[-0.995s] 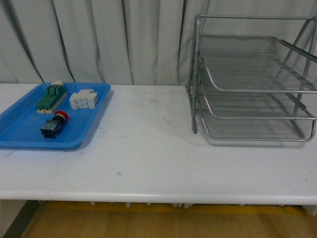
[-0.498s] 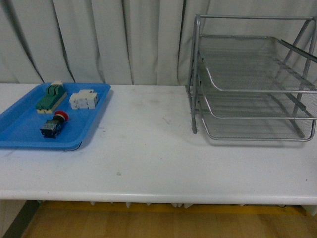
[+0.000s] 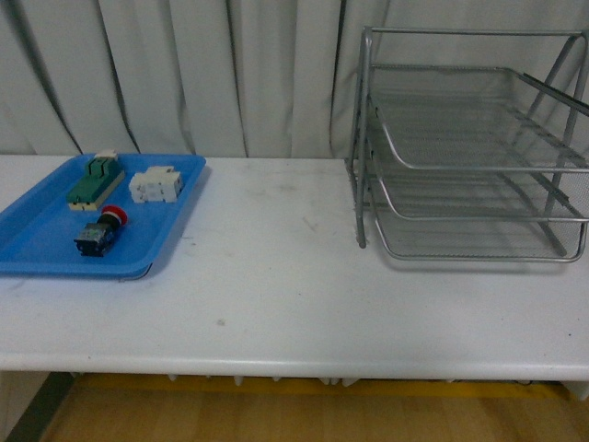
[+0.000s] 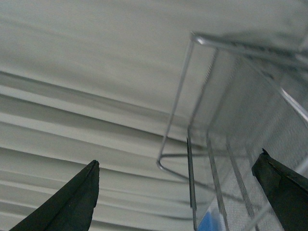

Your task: Place button on rack with both arms

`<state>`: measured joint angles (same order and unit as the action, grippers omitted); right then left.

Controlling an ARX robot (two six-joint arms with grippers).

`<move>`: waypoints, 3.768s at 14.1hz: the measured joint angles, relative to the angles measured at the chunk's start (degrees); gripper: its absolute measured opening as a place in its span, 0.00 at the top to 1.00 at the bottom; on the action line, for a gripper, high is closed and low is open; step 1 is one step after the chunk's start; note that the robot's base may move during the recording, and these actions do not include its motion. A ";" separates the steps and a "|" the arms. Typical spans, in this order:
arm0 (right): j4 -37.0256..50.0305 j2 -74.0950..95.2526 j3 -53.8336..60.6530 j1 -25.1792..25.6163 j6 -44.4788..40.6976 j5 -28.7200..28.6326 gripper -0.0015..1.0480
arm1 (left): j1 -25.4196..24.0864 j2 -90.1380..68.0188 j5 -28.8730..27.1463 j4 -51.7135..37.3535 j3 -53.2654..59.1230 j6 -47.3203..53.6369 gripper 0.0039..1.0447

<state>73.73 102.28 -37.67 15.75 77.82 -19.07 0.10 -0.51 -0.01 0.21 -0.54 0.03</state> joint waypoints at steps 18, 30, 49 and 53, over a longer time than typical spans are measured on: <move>0.00 26.01 -6.88 -13.97 6.54 2.34 0.06 | 0.00 0.00 0.00 0.00 0.00 0.00 0.06; -0.48 33.46 -18.38 -11.91 2.64 2.56 0.81 | 0.00 0.00 -0.02 0.00 0.00 0.00 0.06; 0.59 15.65 14.56 -10.84 0.57 1.73 0.96 | 0.00 0.00 0.00 0.02 0.00 0.00 0.06; -0.22 15.02 16.68 -11.26 -2.75 1.70 0.80 | 0.00 0.02 0.00 0.02 0.00 0.00 0.06</move>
<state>73.52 117.30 -20.99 4.49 75.07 -17.37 0.10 -0.49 -0.01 0.23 -0.54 0.03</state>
